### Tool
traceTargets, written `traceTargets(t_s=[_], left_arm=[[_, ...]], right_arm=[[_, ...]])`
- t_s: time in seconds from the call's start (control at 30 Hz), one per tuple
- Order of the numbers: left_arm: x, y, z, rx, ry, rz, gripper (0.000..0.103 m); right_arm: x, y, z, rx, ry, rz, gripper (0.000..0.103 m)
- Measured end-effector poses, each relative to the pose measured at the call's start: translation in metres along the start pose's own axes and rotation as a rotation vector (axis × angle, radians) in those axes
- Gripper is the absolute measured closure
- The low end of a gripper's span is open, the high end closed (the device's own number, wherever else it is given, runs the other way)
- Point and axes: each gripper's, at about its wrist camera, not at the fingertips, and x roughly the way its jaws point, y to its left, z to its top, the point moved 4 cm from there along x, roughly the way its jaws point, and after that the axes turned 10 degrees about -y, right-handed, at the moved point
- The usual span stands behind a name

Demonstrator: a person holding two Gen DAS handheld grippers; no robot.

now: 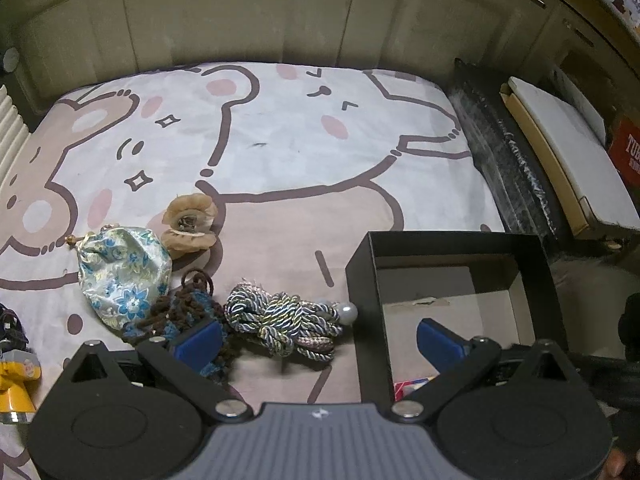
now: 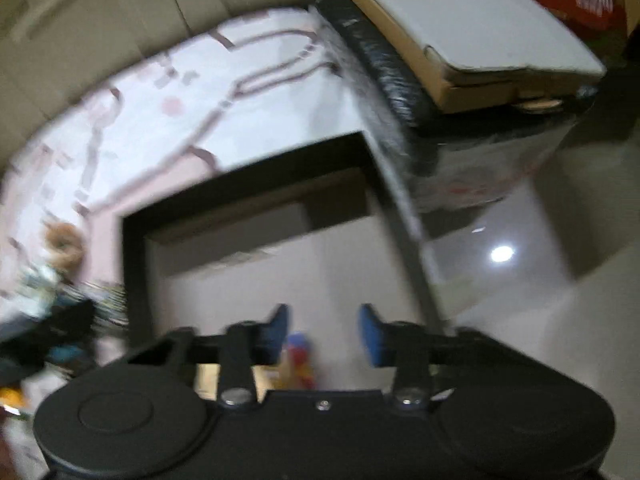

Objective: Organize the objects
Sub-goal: 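Release the card box with the left tool while the right tool lowers the tissue pack into the box, then open the right tool and lift it out of the black box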

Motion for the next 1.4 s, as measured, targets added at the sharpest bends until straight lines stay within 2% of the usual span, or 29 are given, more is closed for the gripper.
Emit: traceTargets(t_s=[0.13,0.23,0.43,0.63,0.83,1.07,1.4], left_arm=[[0.002,0.001,0.000,-0.002,0.006,-0.002,0.001],[0.004,0.003,0.000,-0.005,0.011,-0.002,0.001],[0.006,0.004,-0.001,-0.001,0.017,-0.002,0.001],[0.007,0.003,-0.001,0.008,0.018,-0.007,0.001],[0.003,0.000,-0.001,0.037,0.018,-0.027,0.002],[-0.010,0.001,-0.001,0.056,0.001,-0.023,0.002],[-0.048,0.007,-0.003,0.083,-0.057,-0.025,0.002]], right_arm=[[0.015,0.010,-0.009,-0.080,0.061,0.011,0.095],[0.027,0.015,-0.012,-0.109,0.086,0.031,0.098],[0.044,0.014,-0.021,-0.109,0.134,0.082,0.099],[0.040,0.034,-0.023,-0.156,0.149,0.190,0.099],[0.038,0.038,-0.025,-0.219,0.163,0.207,0.099],[0.010,0.025,-0.005,-0.153,0.062,0.206,0.091],[-0.071,0.005,0.008,-0.097,-0.131,0.254,0.079]])
